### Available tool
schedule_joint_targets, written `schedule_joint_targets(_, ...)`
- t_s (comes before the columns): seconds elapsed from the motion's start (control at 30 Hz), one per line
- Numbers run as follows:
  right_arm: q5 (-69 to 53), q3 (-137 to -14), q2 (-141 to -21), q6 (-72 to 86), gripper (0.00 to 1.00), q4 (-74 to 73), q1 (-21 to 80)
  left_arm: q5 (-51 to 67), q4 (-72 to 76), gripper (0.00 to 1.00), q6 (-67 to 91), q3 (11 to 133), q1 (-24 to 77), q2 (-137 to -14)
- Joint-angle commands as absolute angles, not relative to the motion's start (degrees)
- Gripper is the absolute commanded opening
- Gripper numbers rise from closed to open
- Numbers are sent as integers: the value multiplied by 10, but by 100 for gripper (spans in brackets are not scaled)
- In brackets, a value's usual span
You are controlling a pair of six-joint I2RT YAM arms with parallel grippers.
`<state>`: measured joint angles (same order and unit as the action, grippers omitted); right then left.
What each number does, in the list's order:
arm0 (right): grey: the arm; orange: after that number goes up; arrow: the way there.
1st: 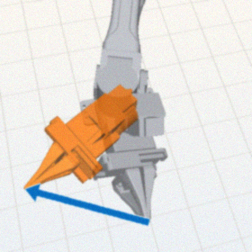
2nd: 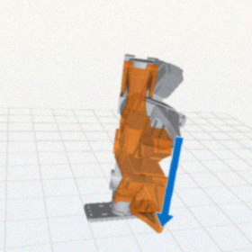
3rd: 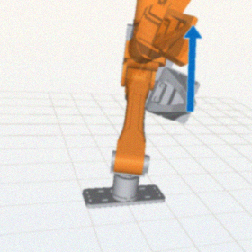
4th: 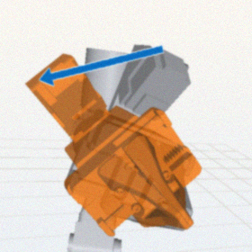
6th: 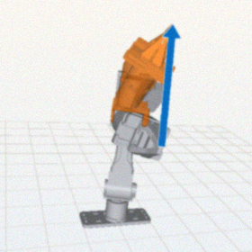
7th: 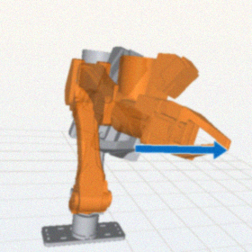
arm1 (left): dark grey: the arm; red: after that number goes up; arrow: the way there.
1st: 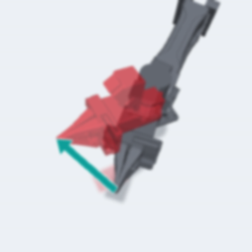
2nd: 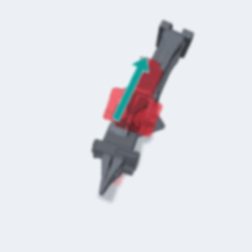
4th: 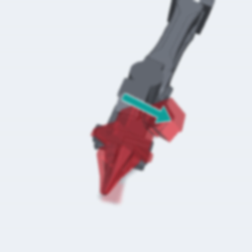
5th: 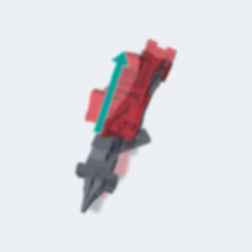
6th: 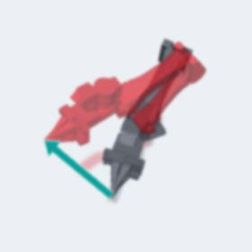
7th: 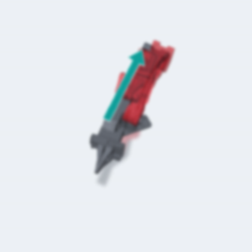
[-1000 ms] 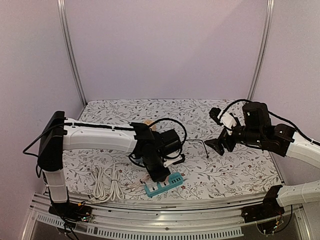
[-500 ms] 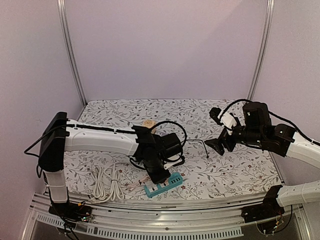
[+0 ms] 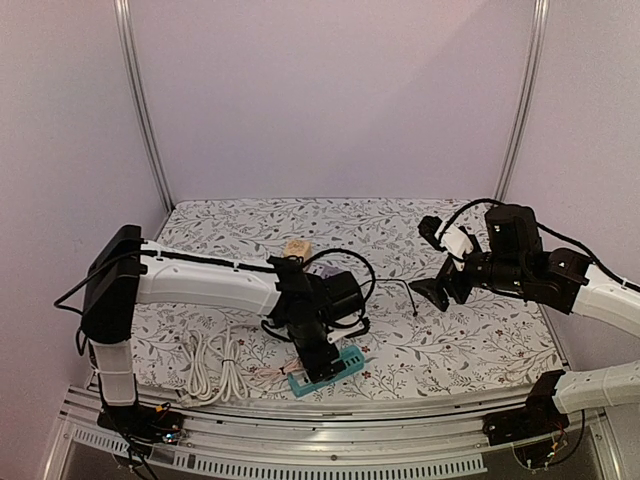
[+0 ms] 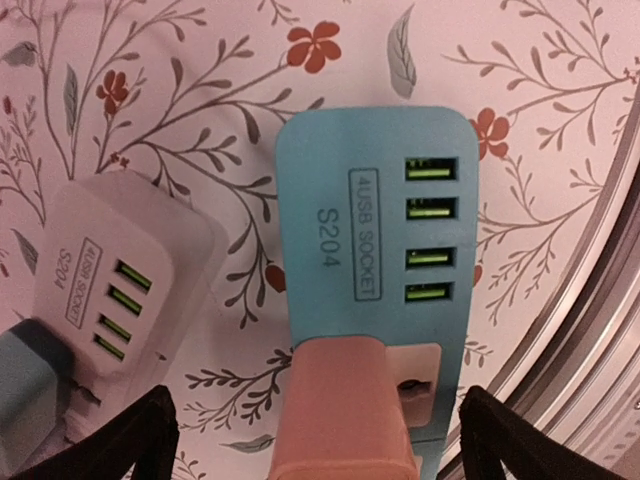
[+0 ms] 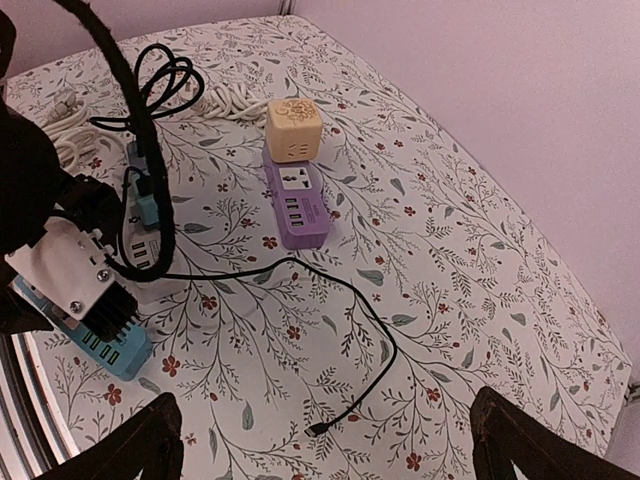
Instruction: Insert the plug
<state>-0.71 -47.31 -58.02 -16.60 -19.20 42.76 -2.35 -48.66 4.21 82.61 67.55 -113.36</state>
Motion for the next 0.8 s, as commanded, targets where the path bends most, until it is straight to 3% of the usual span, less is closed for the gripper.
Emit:
schedule_joint_targets(0.0,-5,-469,-574,-164,99,-189,430,-44,-512,99,-6,831,685,-1144)
schedule_joint_targets(0.4,-3,-503,-565,-151,99,-205,429,-73,-542,99,-166,978,686,-1109)
schedule_joint_targets(0.53,75,-531,-576,-112,99,-204,426,-85,-551,99,-186,1025,680,-1075)
schedule_joint_targets(0.63,135,-554,-596,-47,99,-211,386,-104,-551,99,-174,1068,637,-1035)
schedule_joint_targets(0.77,115,-560,-606,60,99,-208,286,-149,-521,100,-160,1061,539,-970)
